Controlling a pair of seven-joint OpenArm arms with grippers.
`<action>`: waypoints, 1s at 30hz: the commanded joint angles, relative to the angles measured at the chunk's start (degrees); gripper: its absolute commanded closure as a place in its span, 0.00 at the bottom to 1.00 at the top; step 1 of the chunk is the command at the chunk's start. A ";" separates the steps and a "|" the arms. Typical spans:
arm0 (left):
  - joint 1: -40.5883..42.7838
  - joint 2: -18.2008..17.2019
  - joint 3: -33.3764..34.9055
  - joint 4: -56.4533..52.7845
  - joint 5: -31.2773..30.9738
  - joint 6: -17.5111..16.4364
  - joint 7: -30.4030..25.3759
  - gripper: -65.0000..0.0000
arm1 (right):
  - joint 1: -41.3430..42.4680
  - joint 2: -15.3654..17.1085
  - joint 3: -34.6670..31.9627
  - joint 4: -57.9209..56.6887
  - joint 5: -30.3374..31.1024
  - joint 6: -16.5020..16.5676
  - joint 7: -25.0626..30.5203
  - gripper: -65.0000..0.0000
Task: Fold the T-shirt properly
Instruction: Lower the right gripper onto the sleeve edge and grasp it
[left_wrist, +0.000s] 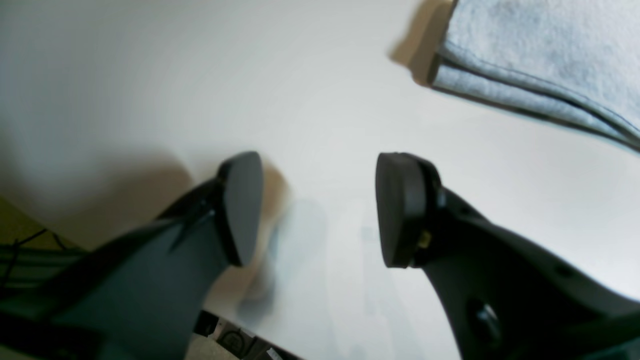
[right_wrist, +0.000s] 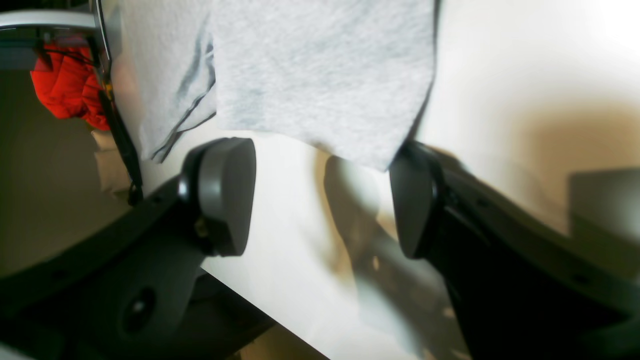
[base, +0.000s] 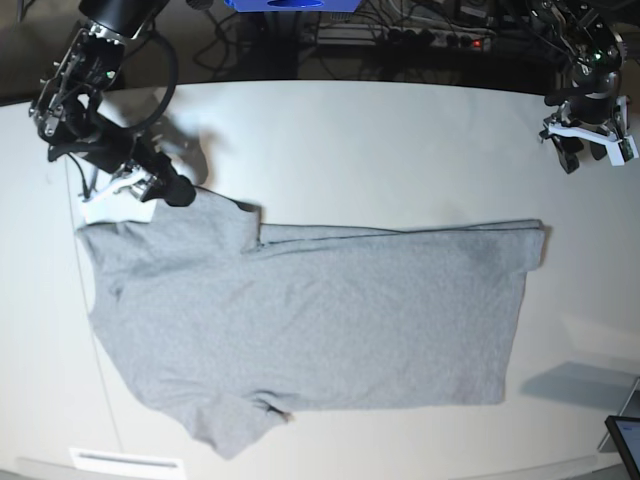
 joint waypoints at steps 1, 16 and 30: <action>0.02 -0.97 -0.35 1.23 -0.18 0.05 -1.25 0.46 | -0.03 0.36 -0.09 0.12 -2.53 -0.50 -0.27 0.38; 0.11 -0.97 -0.44 0.88 -0.09 0.05 -1.25 0.46 | 3.22 1.33 -0.26 0.04 -2.80 -0.42 1.49 0.72; 0.11 -0.97 -0.44 0.79 -0.09 0.05 -1.25 0.46 | 5.68 1.33 0.00 -2.25 -2.44 -0.50 -2.20 1.00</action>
